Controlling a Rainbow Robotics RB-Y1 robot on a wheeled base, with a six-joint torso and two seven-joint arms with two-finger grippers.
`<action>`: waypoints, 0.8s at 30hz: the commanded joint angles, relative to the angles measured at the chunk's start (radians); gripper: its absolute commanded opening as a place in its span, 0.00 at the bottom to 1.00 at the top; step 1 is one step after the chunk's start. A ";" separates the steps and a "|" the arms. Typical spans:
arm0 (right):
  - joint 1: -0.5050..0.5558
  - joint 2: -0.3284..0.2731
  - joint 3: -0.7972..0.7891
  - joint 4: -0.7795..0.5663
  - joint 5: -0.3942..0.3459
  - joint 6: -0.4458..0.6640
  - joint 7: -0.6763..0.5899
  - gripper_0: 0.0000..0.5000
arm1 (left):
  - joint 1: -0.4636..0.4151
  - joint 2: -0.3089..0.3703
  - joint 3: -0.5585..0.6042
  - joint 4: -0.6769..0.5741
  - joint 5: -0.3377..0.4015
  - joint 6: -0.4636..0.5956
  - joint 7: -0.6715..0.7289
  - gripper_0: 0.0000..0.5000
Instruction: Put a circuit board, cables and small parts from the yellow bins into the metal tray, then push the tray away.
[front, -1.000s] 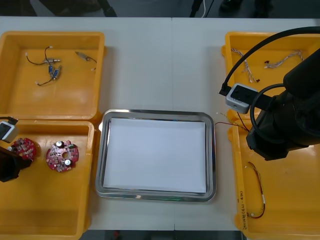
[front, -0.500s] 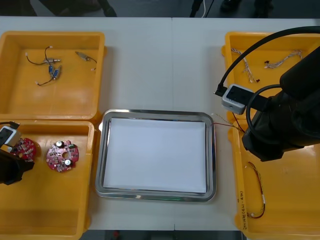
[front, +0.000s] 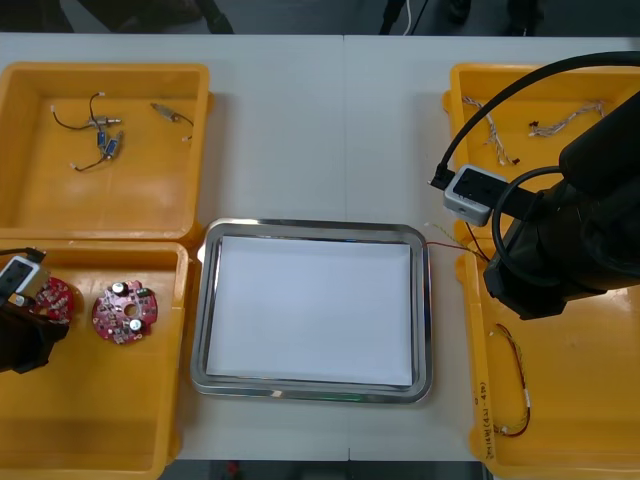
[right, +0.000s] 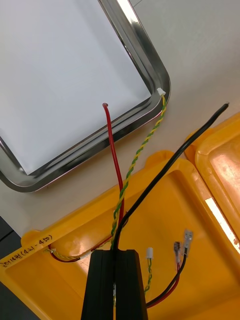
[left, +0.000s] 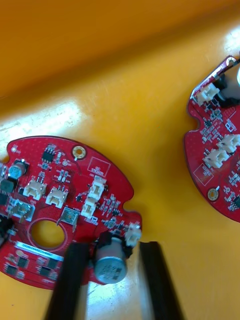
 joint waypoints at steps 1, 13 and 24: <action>-0.031 0.010 0.011 -0.003 0.009 0.004 -0.001 0.00 | 0.017 0.044 -0.012 0.001 0.009 -0.012 -0.115 0.00; -0.033 0.003 0.011 -0.003 0.003 0.004 0.002 0.00 | 0.017 0.044 0.000 0.000 0.018 -0.007 -0.115 0.00; -0.031 -0.005 0.011 -0.005 -0.005 0.004 -0.003 0.00 | 0.076 0.016 0.102 -0.059 0.038 0.089 -0.107 0.00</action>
